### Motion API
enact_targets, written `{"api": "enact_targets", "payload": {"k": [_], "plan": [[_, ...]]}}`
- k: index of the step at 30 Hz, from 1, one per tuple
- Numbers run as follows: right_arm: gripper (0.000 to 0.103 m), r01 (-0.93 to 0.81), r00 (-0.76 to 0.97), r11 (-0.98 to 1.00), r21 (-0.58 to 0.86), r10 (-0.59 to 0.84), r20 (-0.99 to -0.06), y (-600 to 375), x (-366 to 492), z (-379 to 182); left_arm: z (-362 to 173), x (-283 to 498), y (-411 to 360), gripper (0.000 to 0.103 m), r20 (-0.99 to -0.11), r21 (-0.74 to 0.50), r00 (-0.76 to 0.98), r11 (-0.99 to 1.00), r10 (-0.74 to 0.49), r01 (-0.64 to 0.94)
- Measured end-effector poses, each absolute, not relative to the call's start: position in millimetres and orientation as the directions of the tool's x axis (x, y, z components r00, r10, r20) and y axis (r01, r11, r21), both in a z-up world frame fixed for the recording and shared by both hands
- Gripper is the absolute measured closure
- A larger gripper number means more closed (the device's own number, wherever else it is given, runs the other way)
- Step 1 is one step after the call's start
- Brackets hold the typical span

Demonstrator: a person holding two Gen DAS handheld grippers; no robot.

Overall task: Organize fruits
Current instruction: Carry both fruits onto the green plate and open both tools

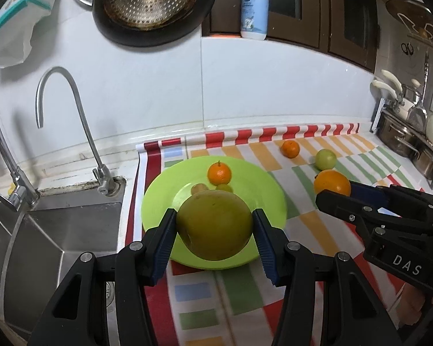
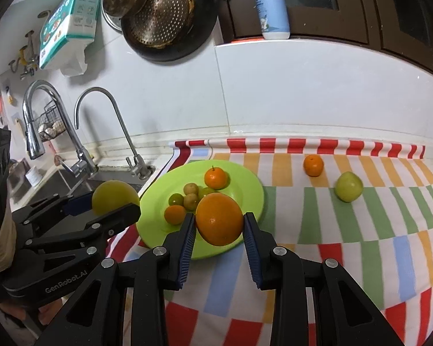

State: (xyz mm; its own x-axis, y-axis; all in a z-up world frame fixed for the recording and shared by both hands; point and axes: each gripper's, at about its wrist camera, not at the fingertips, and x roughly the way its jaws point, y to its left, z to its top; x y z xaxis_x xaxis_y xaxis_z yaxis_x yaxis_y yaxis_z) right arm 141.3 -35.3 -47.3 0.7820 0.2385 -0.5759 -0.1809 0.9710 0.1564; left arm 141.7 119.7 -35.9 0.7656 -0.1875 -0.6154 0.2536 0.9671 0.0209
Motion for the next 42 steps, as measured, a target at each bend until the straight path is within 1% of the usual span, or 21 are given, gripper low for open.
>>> {"api": "enact_targets", "payload": {"k": [20, 30, 31, 32, 33, 39, 40, 42], "plan": [[0.069, -0.165, 0.693, 0.973, 0.164, 0.232, -0.682, 0.3, 205.0, -95.5, -87.6, 202.6, 149.1, 0.051, -0.709, -0.001, 0.679, 0.963, -0.191, 0.269], [0.069, -0.186, 0.655, 0.969, 0.162, 0.245, -0.715, 9.4, 226.0, -111.7, -99.9, 218.6, 151.3, 0.050, -0.732, -0.024, 0.647, 0.957, -0.213, 0.289], [0.069, -0.187, 0.654, 0.969, 0.161, 0.245, -0.716, 9.7, 226.8, -112.0, -98.9, 218.5, 151.9, 0.048, -0.727, -0.021, 0.655, 0.959, -0.209, 0.283], [0.069, -0.187, 0.655, 0.969, 0.163, 0.247, -0.714, 10.0, 227.3, -112.0, -96.7, 218.2, 152.7, 0.043, -0.718, -0.018, 0.665, 0.960, -0.207, 0.279], [0.067, -0.182, 0.658, 0.969, 0.165, 0.245, -0.712, 9.9, 227.8, -111.6, -93.1, 217.3, 153.8, 0.041, -0.706, -0.017, 0.677, 0.961, -0.208, 0.276], [0.066, -0.156, 0.683, 0.973, 0.169, 0.230, -0.693, 4.5, 219.0, -101.9, -74.8, 207.9, 153.2, 0.041, -0.669, -0.007, 0.714, 0.962, -0.206, 0.272], [0.062, -0.152, 0.687, 0.974, 0.166, 0.225, -0.691, 3.1, 217.3, -100.9, -72.4, 205.2, 152.0, 0.040, -0.665, -0.007, 0.717, 0.962, -0.208, 0.273], [0.059, -0.141, 0.696, 0.976, 0.164, 0.216, -0.685, -0.7, 211.5, -97.8, -67.6, 199.2, 149.3, 0.038, -0.655, -0.004, 0.727, 0.963, -0.207, 0.270]]}}
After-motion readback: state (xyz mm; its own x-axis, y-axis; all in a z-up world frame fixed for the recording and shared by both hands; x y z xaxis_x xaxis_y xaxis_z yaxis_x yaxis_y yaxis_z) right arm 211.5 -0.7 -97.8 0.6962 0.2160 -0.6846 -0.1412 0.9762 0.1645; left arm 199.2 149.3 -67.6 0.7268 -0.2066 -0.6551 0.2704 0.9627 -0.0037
